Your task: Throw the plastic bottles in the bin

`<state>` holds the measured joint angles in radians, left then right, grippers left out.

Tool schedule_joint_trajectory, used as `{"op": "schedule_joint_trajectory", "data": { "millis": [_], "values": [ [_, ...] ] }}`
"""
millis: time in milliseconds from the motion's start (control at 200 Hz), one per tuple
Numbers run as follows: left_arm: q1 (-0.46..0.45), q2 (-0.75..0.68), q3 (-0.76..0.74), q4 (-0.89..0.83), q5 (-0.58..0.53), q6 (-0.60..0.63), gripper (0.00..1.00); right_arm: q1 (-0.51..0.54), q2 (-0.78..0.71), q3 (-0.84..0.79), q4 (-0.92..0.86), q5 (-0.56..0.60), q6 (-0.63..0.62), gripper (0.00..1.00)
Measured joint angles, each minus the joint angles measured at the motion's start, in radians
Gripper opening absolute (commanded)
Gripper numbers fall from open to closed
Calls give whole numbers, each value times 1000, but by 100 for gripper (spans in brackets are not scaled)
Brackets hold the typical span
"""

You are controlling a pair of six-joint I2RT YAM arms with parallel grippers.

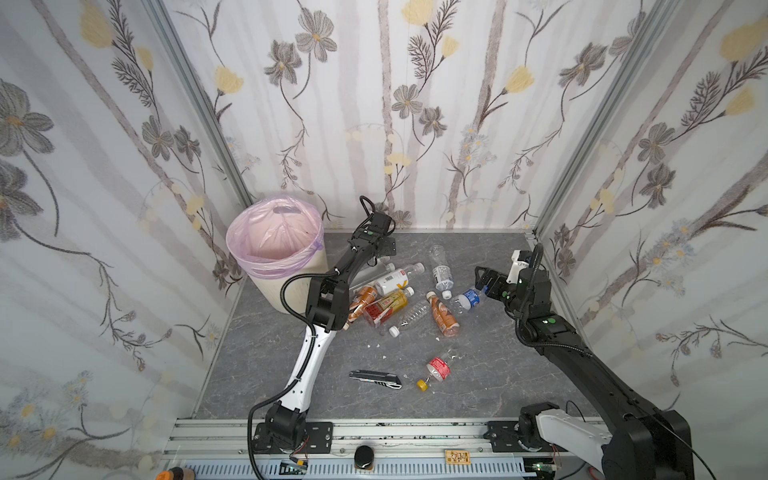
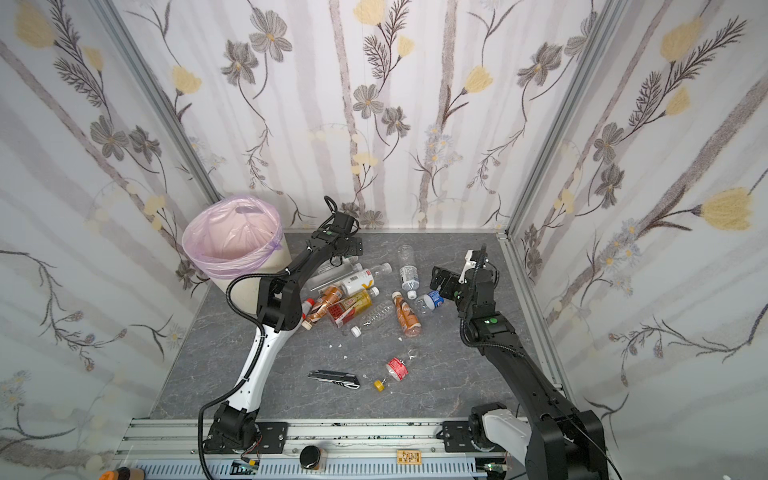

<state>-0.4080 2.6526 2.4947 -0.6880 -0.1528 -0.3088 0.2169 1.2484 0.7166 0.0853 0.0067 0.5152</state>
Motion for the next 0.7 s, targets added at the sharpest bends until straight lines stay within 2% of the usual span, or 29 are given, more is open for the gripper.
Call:
{"op": "schedule_joint_trajectory", "data": {
  "millis": [500, 699],
  "values": [
    [-49, -116, -104, -8, -4, 23, 100, 0, 6, -8, -2, -27, 8, 100],
    [-86, -229, -158, -3, -31, 52, 100, 0, 4, -8, -2, -34, 9, 100]
  ]
}}
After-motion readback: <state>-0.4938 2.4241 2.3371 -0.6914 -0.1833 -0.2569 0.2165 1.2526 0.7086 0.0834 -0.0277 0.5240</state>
